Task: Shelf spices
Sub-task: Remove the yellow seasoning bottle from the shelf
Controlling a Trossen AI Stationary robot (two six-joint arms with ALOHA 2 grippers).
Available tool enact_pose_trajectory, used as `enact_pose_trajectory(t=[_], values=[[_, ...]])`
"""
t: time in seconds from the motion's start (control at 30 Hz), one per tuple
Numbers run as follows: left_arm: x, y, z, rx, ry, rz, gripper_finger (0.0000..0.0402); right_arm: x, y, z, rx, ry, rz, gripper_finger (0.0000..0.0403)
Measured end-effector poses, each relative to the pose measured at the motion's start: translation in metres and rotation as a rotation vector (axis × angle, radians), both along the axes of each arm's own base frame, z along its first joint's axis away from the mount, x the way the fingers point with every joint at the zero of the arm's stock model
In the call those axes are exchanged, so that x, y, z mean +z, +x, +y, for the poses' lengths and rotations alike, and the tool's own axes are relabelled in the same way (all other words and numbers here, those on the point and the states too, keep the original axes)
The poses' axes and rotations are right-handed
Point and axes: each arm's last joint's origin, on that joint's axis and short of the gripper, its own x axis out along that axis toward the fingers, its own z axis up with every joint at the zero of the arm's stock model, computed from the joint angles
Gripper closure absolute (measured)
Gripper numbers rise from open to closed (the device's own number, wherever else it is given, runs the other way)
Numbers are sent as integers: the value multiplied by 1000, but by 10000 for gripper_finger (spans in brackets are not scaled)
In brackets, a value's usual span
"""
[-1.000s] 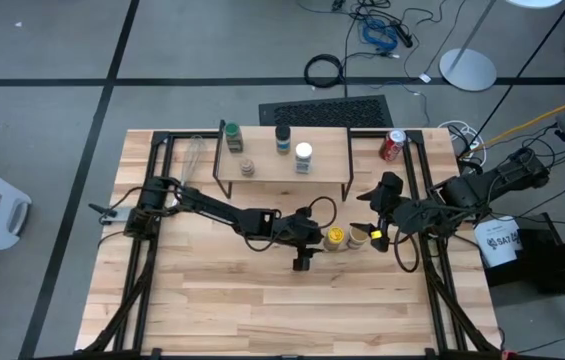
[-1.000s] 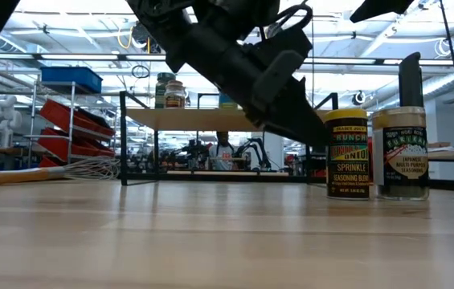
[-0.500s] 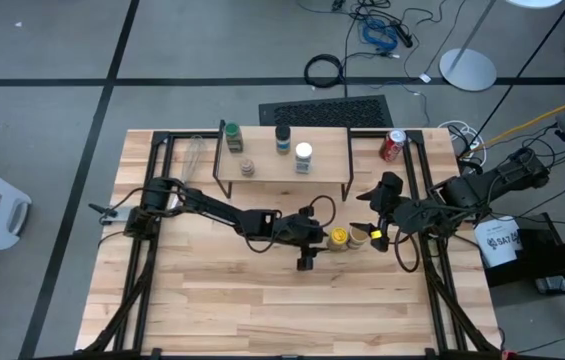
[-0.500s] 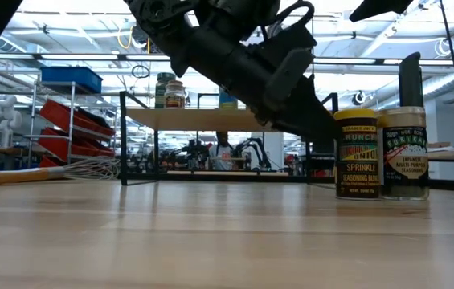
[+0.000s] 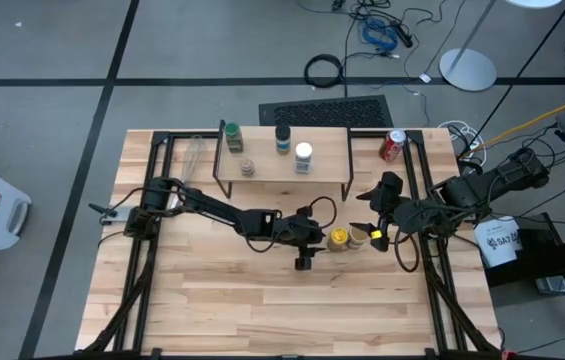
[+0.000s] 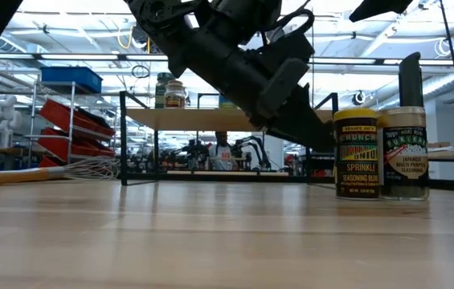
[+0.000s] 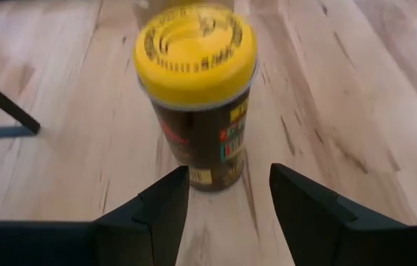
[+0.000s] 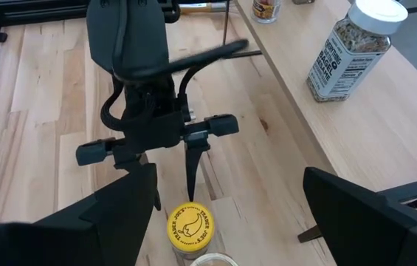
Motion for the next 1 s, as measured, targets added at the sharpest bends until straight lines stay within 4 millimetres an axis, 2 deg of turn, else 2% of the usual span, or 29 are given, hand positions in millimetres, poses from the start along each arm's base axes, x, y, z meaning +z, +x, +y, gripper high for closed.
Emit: enact_pose_trajectory(t=[1.0], values=[[9,6,3,52,14,-112,204,0,0,0,-2,-2,-2,74]])
